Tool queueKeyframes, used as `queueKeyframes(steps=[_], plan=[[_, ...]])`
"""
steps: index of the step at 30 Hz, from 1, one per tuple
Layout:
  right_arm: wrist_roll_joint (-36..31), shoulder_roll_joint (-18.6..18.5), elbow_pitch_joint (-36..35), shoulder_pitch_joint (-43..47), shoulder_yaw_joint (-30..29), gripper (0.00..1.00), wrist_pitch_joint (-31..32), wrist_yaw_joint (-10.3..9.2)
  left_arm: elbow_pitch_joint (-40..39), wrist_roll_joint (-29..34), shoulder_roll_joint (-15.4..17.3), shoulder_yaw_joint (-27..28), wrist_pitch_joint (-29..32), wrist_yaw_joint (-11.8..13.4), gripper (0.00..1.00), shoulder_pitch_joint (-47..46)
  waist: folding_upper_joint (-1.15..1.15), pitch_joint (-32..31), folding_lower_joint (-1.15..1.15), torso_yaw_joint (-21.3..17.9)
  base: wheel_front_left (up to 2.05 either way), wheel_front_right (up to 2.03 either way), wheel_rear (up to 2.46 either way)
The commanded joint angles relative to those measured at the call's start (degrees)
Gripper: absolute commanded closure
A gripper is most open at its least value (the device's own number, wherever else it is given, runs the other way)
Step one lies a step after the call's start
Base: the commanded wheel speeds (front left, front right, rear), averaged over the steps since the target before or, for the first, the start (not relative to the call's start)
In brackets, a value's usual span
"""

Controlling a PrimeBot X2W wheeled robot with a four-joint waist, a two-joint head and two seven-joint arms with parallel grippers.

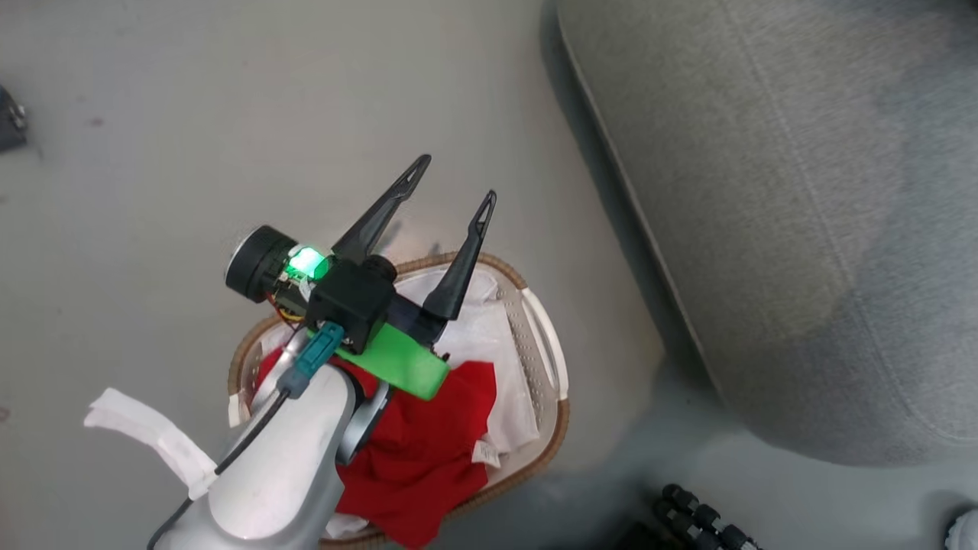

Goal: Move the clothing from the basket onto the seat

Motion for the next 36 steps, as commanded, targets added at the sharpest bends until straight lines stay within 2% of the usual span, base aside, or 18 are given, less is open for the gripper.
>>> queueKeyframes(steps=[1,8,16,17,19,20,21,22,23,36], plan=[[-1.1,-0.4,1.2,-1.5,-1.5,1.0,-0.2,-0.08,-0.5,0.6,0.5,0.1,0.1,0.4,0.0,-1.7,0.0,8.4,-0.01,4.0,0.0,0.0,0.0],[-6.5,1.8,5.1,-1.6,-5.8,1.0,-0.3,-0.08,-1.2,1.1,1.0,0.0,0.2,1.0,0.0,-2.7,0.0,12.3,-0.01,4.9,0.0,0.0,0.0],[-9.7,5.0,5.6,2.1,-5.9,1.0,-0.3,-0.07,-0.4,0.7,0.9,-0.2,-0.1,1.4,0.0,-2.7,0.0,12.5,-0.01,4.2,0.0,0.0,0.0],[-9.6,5.3,5.2,2.4,-5.8,0.96,-0.3,-0.08,-0.3,0.6,0.8,-0.3,-0.1,1.4,0.0,-2.8,0.0,12.4,-0.01,4.0,0.0,0.0,0.0],[-9.3,5.5,4.2,3.4,-5.6,0.62,-0.3,-0.08,0.1,0.4,0.7,-0.4,-0.2,1.4,0.0,-2.8,0.0,12.0,-0.01,3.8,0.0,0.0,0.0],[-9.0,5.9,3.7,4.0,-5.5,0.54,-0.3,-0.08,0.3,0.3,0.6,-0.5,-0.2,1.3,0.0,-2.8,0.0,11.7,-0.01,3.6,0.0,0.0,0.0],[-8.8,6.2,3.3,4.5,-5.5,0.34,-0.3,-0.07,0.5,0.2,0.5,-0.5,-0.3,1.3,0.0,-2.8,0.0,11.5,-0.01,3.6,0.0,0.0,0.0],[-8.7,6.3,2.9,5.0,-5.3,0.07,-0.3,-0.08,0.8,0.1,0.5,-0.5,-0.3,1.3,0.0,-2.8,0.0,11.1,-0.01,3.4,0.0,0.0,0.0],[-8.5,6.3,2.5,5.4,-5.2,0.0,-0.3,-0.08,0.9,0.0,0.5,-0.5,-0.3,1.3,0.0,-2.7,0.0,10.8,-0.01,3.4,0.0,0.0,0.0],[-6.4,7.0,-1.4,15.2,-1.9,0.0,-0.2,-0.07,2.8,-2.3,-2.2,0.2,-0.5,0.6,0.0,-0.5,0.0,1.5,-0.01,4.7,0.0,0.0,0.0]])
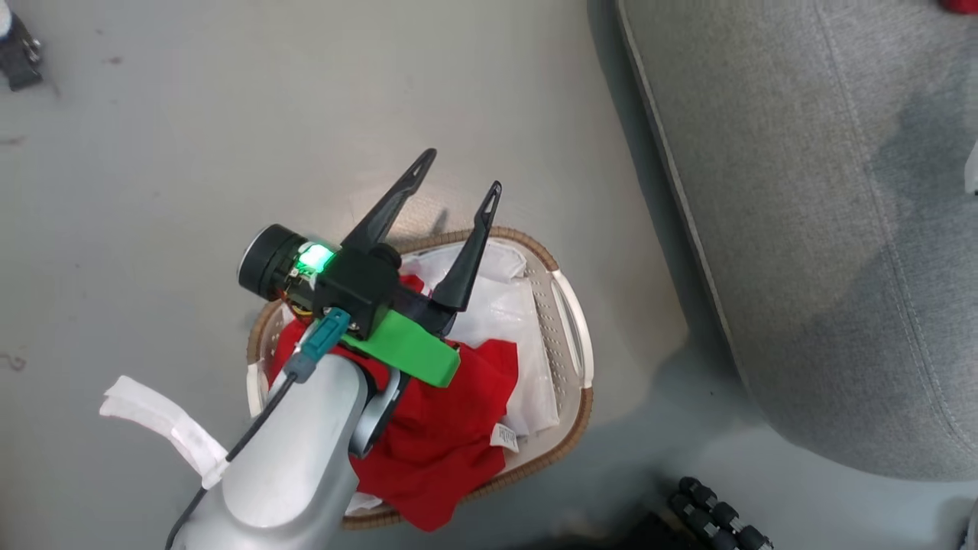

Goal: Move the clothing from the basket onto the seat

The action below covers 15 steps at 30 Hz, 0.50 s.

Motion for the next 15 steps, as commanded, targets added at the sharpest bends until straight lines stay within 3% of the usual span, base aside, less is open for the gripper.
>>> queueKeyframes(steps=[1,10,15], plan=[[0.7,-0.2,-0.4,1.7,0.5,0.0,-0.1,-0.06,-0.4,-0.6,-0.4,0.9,-0.2,-0.3,0.0,1.3,0.0,-4.2,0.0,1.3,0.0,0.0,0.0],[2.1,-1.7,-1.6,4.7,4.0,0.0,-0.1,-0.06,-0.5,-2.1,-2.2,5.8,-0.1,-0.5,0.0,5.2,0.0,-14.0,0.0,5.6,0.0,0.0,0.0],[4.2,-0.6,-2.6,5.5,7.3,0.0,-0.1,-0.06,0.1,-2.8,-3.1,10.2,-0.1,-0.7,0.0,8.8,0.0,-19.6,0.0,8.2,0.0,0.0,0.0]])
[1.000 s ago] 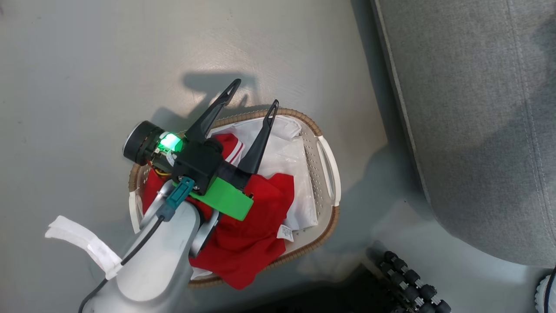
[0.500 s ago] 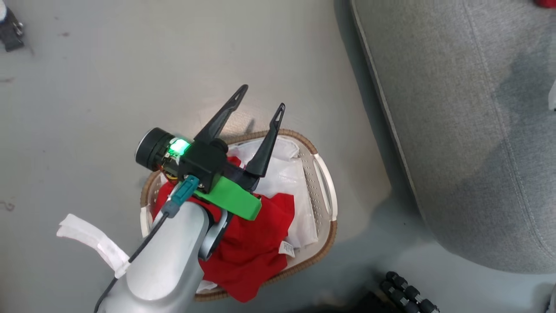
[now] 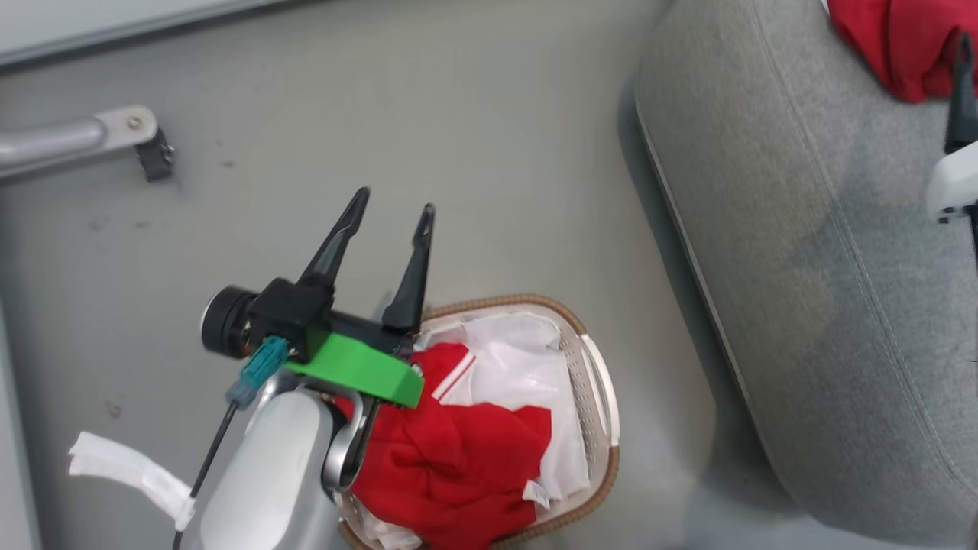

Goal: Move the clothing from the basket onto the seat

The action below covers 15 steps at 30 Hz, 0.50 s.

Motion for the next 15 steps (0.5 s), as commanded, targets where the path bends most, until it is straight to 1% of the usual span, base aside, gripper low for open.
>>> queueKeyframes(steps=[1,7,12,15], plan=[[1.1,0.4,-0.4,1.6,0.9,0.0,-0.1,-0.08,0.4,-0.1,-0.2,1.0,0.0,-0.3,0.0,1.9,0.0,-7.0,0.0,4.4,0.0,0.0,0.0],[4.2,4.3,-2.9,4.5,5.3,0.0,-0.1,-0.07,1.8,0.1,-0.9,7.1,0.0,-0.2,0.0,6.4,0.0,-12.5,0.0,6.5,0.0,0.0,0.0],[6.4,8.2,-5.4,9.1,7.9,0.0,-0.1,-0.07,2.0,-0.1,-1.3,12.4,0.0,0.5,0.0,10.1,0.0,-15.9,0.0,7.6,0.0,0.0,0.0],[7.7,10.3,-6.9,12.6,9.7,0.0,-0.1,-0.08,1.9,0.0,-1.5,14.4,0.0,0.6,0.0,12.2,0.0,-17.5,0.0,8.2,0.0,0.0,0.0]])
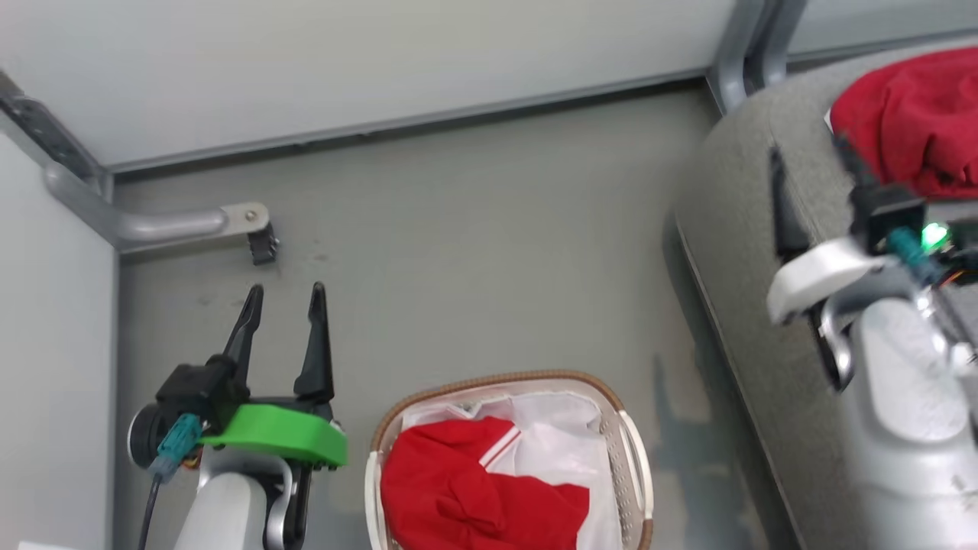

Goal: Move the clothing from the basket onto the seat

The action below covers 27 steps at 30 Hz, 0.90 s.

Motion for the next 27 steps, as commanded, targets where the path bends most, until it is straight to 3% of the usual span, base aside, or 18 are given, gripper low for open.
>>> queueKeyframes(steps=[1,7,14,27], plan=[[1.0,0.4,-0.7,2.0,0.6,0.0,-0.1,-0.06,-0.2,0.3,-0.1,0.7,0.0,0.2,0.0,1.6,0.0,-3.8,0.0,2.6,0.0,0.0,0.0],[4.4,2.3,-4.0,9.4,1.6,0.0,-0.1,-0.07,-0.4,0.4,-0.2,3.3,0.0,0.1,0.0,5.9,0.0,-6.7,0.0,3.2,0.0,0.0,0.0],[14.4,2.4,-5.5,17.9,3.8,0.0,-0.1,-0.06,-0.2,-0.8,-0.2,3.7,0.0,0.5,0.0,11.2,0.0,-10.3,0.0,3.6,0.0,0.0,0.0],[15.9,2.5,-8.4,25.5,6.8,0.0,-0.1,-0.06,0.5,-2.4,-0.2,1.9,0.0,1.1,0.0,14.2,0.0,-12.5,0.0,3.3,0.0,0.0,0.0]])
